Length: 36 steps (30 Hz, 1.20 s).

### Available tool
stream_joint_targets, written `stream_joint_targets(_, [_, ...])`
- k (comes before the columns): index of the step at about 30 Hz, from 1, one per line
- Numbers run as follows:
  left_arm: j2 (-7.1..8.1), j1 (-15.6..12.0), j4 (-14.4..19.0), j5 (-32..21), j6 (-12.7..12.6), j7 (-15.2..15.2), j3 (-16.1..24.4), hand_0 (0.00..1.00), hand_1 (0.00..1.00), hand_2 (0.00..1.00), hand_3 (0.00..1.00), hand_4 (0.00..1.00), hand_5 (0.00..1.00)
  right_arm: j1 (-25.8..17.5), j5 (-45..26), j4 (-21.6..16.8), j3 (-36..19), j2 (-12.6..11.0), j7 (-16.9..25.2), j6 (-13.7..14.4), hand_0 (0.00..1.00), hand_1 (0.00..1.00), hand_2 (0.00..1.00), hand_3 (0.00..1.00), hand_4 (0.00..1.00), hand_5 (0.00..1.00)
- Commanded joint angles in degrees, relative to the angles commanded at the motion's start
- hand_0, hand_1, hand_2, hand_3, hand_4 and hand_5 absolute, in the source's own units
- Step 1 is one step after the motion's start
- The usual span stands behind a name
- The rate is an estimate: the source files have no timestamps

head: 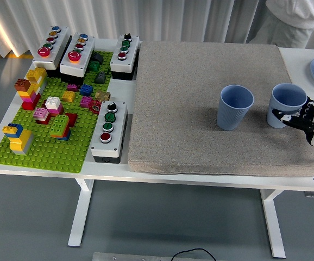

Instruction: Pick cup pour cup place

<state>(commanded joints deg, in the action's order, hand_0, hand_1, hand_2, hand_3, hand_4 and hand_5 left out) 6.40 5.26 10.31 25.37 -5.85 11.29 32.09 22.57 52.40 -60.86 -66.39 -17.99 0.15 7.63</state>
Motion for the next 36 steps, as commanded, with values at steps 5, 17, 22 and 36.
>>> stream_joint_targets(5, [0.01,0.1,0.0,0.0,0.0,0.0,0.0,0.732,0.78,0.823,0.683,0.513,0.944,0.2,-0.2,0.2,-0.2,-0.2,0.1,-1.3,0.895,0.825,0.815,0.878,0.802,0.249])
stream_joint_targets(17, [-0.01,0.1,0.0,0.0,0.0,-0.1,0.1,0.733,0.78,0.823,0.682,0.513,0.945,0.2,0.9,0.4,-1.0,-0.3,-1.1,-3.9,0.904,0.846,0.884,0.929,0.881,0.358])
stream_joint_targets(22, [-0.02,0.1,0.0,0.2,0.0,-0.1,0.3,0.732,0.78,0.824,0.682,0.513,0.943,0.2,1.4,0.4,-1.4,-0.4,-1.5,-5.0,0.917,0.873,0.935,0.948,0.884,0.355])
stream_joint_targets(36, [0.0,0.1,0.0,0.2,0.0,0.0,0.3,0.732,0.78,0.823,0.682,0.512,0.943,0.1,2.0,0.2,-1.8,-0.6,-2.3,-5.5,0.932,0.883,0.955,0.966,0.902,0.367])
